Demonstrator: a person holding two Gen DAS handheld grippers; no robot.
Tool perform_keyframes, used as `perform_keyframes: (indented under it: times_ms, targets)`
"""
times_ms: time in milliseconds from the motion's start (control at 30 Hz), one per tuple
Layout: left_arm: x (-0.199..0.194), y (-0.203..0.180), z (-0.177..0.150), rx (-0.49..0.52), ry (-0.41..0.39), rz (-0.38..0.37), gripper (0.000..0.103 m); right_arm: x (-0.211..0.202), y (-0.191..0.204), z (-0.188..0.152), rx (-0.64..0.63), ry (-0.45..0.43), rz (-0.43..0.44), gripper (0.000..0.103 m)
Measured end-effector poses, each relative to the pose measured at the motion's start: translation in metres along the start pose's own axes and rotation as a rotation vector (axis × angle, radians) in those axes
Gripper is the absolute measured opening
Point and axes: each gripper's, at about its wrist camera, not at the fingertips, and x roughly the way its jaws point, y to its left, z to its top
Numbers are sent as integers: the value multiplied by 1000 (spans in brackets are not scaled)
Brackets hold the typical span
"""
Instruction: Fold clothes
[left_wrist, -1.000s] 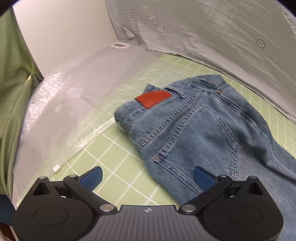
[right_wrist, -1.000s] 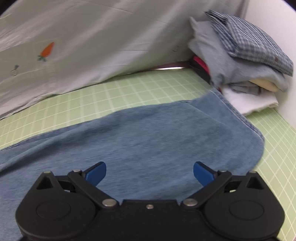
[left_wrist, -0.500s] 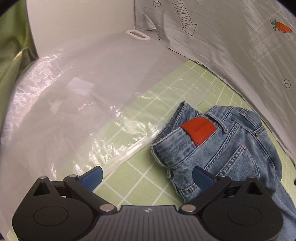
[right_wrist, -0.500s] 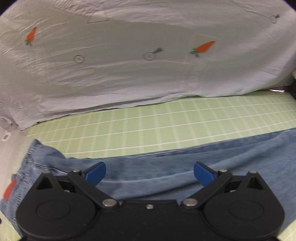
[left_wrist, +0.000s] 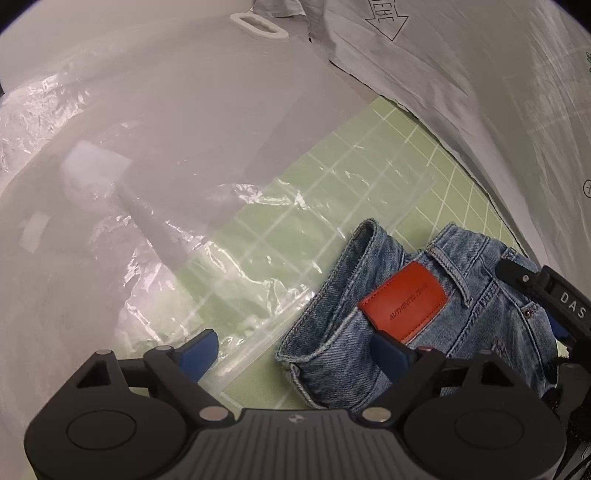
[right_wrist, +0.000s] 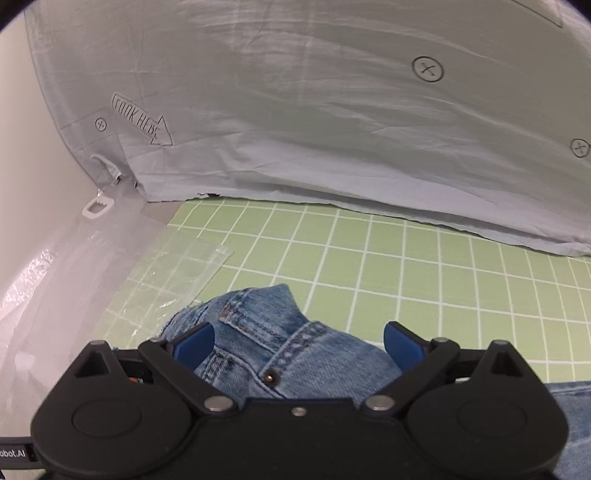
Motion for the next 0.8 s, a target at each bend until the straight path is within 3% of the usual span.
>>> perform_keyframes:
  times_ms: [33,100,167,267,367,433,500,700,800]
  targets:
    - [0,0,0,2,0,0,89,4,1,1,-5,11,13,95]
    - [0,0,1,1,-1,1,89,9,2,2,-12,34,47,76]
    - [-1,0,0,3,-4,4,89,11,2,1,-15,40,82,49]
    - [-3,-1,-1,3,-9,-14,79,9,0,-3,-27,39,129,33]
    - [-6,0,-3,-5,-15,-62,52,1,-13,-4,23,34,203,28]
    - [-10,0,-5,-11,-29,-97,28,-5,-29,-3,101,27,284,27]
    - [-17,-3,-7,11,-53,-123,14,-11,-41,-4,159,21,362,26]
    - [-56,7,-19,21,-95,-193,10,-26,-71,-7,290,14,603,26]
    - [-77,21,-29,13,-109,-210,10,-29,-73,-7,272,26,709,26]
